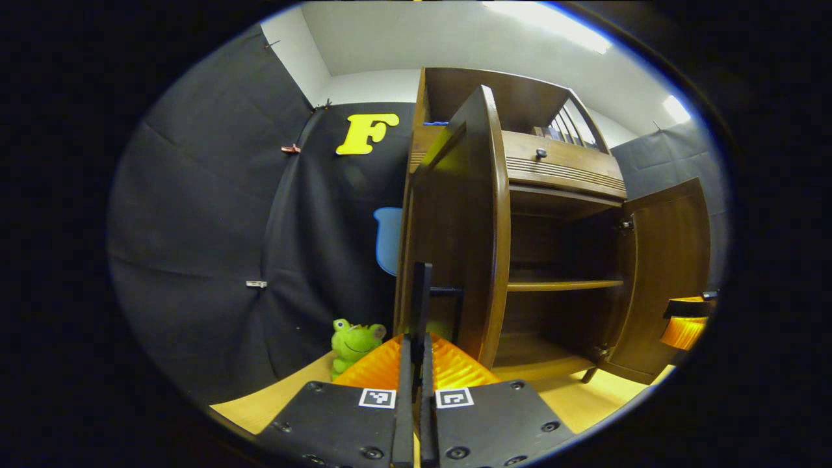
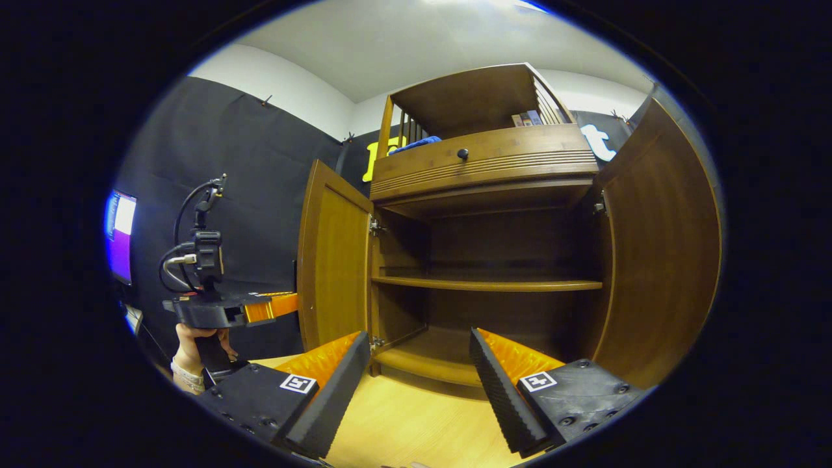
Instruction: Open the right door of the double-door shoe cabinet with the right hand, and open the left door with the left hand.
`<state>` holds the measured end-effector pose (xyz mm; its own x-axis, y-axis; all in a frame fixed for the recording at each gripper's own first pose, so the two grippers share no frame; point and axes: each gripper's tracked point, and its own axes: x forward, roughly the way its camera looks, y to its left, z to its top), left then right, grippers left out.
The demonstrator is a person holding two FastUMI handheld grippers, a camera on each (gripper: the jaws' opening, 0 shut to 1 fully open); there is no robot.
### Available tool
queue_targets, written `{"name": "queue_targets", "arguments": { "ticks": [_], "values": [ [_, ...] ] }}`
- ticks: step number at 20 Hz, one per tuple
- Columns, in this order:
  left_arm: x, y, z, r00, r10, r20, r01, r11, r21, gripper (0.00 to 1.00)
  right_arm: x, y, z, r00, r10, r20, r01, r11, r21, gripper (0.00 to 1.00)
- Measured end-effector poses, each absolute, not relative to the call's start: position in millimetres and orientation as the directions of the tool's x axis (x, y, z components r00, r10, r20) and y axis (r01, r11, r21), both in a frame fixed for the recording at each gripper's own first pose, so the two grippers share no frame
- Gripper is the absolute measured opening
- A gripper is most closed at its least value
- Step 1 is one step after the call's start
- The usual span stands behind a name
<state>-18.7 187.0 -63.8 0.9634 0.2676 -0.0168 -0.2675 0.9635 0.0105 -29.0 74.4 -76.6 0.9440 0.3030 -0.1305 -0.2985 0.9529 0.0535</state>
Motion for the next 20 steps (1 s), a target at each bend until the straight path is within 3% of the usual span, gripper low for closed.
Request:
{"name": "queue_targets", "arguments": {
  "ticks": [12,18,20],
  "values": [
    [-59,231,-56,0.907,0.420,-0.014,-0.420,0.908,0.016,0.03,-21,82,-79,0.942,0.310,-0.127,-0.306,0.951,0.047,0.96],
    [-88,207,-20,0.908,0.417,0.036,-0.417,0.909,-0.013,0.05,-17,80,-76,0.947,0.299,-0.119,-0.297,0.954,0.035,0.98],
    [-85,177,-11,0.932,0.360,0.046,-0.360,0.933,-0.008,0.05,-15,72,-73,0.955,0.275,-0.113,-0.275,0.961,0.018,0.98]
  ]
}}
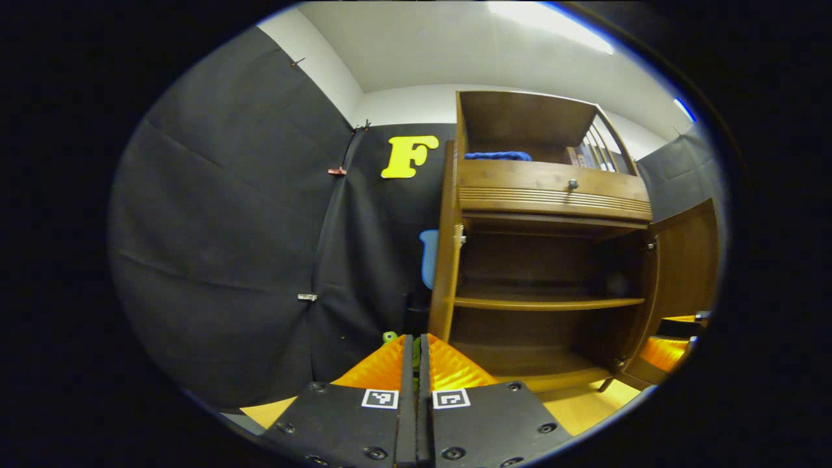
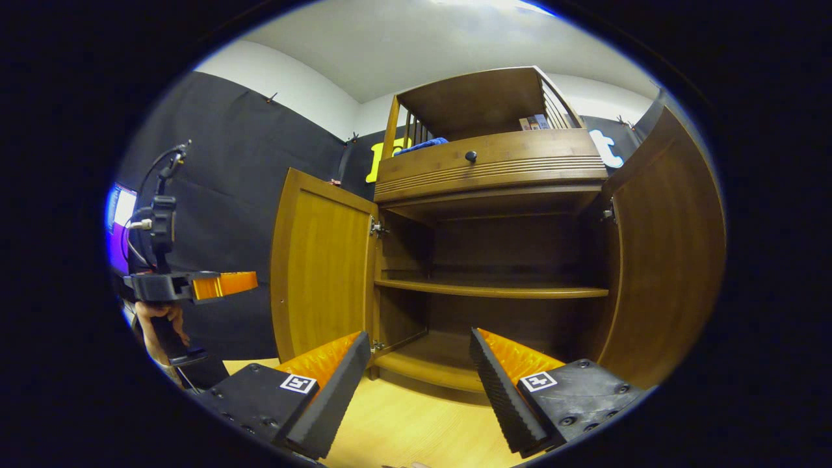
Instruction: Open the right door of the double-door shoe cabinet with the right hand, and open the left door with the left hand.
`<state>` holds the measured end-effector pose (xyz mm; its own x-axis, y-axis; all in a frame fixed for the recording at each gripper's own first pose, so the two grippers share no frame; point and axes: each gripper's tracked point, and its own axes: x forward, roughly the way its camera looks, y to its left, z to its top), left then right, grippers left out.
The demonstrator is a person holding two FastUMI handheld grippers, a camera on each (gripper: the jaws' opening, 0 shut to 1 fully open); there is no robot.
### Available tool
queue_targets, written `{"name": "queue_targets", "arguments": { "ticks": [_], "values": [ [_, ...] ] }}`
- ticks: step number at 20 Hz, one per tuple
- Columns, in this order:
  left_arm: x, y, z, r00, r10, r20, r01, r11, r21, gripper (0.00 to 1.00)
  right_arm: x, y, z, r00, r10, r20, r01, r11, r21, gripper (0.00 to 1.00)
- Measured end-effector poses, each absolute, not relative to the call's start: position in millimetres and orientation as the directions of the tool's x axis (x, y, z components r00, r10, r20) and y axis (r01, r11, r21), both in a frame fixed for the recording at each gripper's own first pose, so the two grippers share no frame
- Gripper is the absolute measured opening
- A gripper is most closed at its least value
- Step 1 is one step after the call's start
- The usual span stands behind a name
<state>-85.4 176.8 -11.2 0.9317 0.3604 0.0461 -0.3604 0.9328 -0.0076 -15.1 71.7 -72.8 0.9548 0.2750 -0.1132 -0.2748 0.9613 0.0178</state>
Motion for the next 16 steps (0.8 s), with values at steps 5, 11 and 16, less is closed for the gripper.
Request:
{"name": "queue_targets", "arguments": {
  "ticks": [5,11,16],
  "values": [
    [-68,117,-6,0.976,0.214,0.046,-0.215,0.976,0.022,0.06,-17,50,-64,0.971,0.217,-0.097,-0.217,0.976,0.006,0.97],
    [-44,53,-5,0.995,0.082,0.052,-0.083,0.996,0.023,0.06,-28,13,-46,0.988,0.138,-0.075,-0.142,0.989,-0.040,0.97],
    [-29,0,-4,0.997,-0.019,0.075,0.013,0.997,0.070,0.63,-40,-24,-34,0.996,0.071,-0.057,-0.075,0.995,-0.064,0.98]
  ]
}}
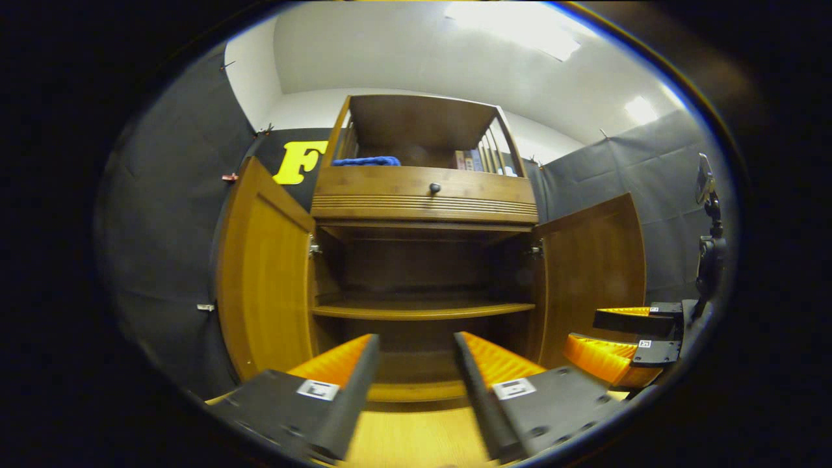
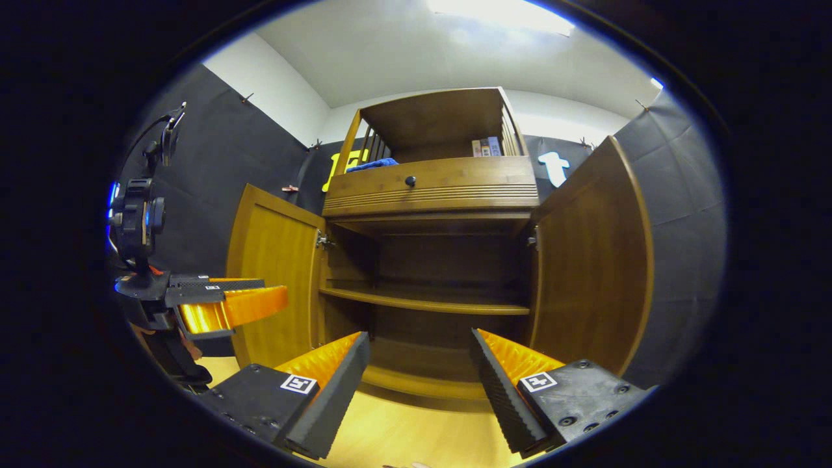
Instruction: Open the right door of the double-door shoe cabinet with the right hand, and open the left door with the left hand.
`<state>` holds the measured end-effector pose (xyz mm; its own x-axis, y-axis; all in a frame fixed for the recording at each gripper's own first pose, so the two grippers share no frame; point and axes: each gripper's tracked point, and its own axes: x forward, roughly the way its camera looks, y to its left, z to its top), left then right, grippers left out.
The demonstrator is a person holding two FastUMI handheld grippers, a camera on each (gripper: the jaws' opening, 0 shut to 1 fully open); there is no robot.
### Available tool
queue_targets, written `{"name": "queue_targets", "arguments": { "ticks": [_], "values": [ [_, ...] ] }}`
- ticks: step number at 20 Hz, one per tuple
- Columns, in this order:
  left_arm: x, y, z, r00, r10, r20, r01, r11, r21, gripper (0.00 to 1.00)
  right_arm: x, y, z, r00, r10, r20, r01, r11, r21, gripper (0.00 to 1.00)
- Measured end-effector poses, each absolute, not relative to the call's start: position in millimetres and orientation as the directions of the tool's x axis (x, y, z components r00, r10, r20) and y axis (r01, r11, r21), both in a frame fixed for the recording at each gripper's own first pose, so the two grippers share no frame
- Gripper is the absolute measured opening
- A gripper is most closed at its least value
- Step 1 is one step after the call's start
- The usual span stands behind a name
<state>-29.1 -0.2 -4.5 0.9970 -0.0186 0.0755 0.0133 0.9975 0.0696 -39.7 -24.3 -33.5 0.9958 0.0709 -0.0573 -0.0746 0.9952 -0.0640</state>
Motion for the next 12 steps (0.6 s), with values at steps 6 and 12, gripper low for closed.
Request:
{"name": "queue_targets", "arguments": {
  "ticks": [6,12],
  "values": [
    [-27,-31,-5,0.995,-0.061,0.076,0.055,0.996,0.068,0.96,-49,-50,-27,0.998,0.038,-0.048,-0.041,0.998,-0.054,0.97],
    [-23,-34,-8,0.997,-0.025,0.073,0.017,0.994,0.107,0.98,-51,-55,-24,0.999,0.030,-0.042,-0.033,0.997,-0.068,0.95]
  ]
}}
